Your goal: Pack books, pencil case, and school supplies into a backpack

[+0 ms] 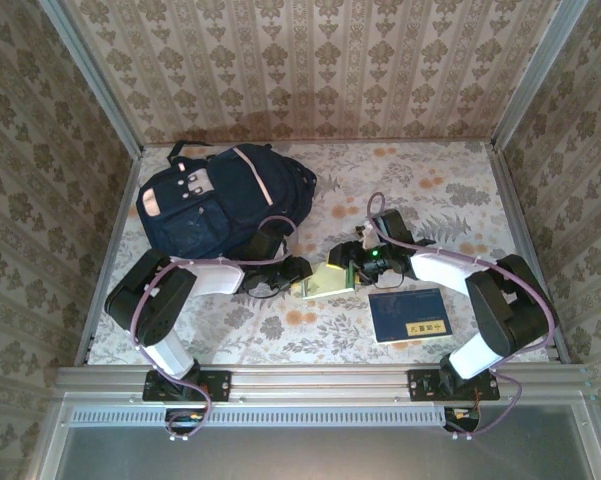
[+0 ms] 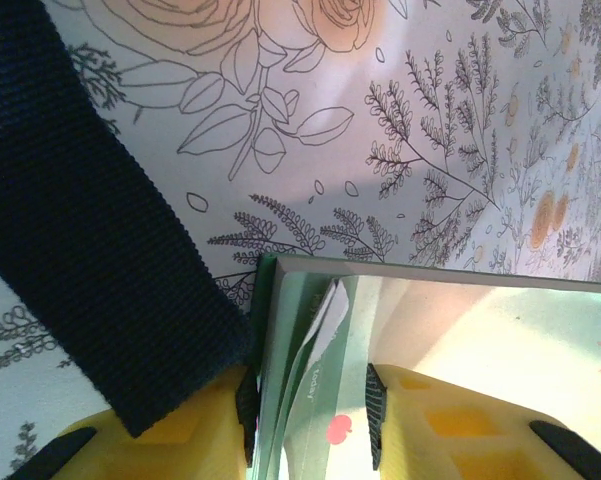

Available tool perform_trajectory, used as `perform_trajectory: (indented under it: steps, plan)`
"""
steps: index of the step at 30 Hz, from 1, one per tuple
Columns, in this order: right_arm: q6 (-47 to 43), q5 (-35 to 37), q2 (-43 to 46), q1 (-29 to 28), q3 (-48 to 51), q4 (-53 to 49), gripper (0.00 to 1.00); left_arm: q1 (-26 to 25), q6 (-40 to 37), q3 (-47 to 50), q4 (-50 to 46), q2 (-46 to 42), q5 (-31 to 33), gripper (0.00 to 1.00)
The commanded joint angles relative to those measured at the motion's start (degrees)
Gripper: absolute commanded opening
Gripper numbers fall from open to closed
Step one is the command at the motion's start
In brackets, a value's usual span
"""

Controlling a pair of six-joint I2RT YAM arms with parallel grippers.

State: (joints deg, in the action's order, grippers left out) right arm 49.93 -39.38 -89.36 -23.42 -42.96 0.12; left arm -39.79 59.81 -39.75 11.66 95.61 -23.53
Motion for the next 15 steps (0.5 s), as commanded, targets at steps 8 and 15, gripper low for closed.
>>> perform_trajectory:
  steps: [8,15]
  plan:
    - [5.6,-1.7,-6.5,-3.0,0.9,7.9,0.44,-1.5,-2.2,0.0,-5.5,-1.0,-0.5,0.34]
    - [2.4,6.8,-1.2,0.0,1.8,0.2,0.02,-0.6,-5.0,-0.9,-12.7,-7.9,4.1,0.46]
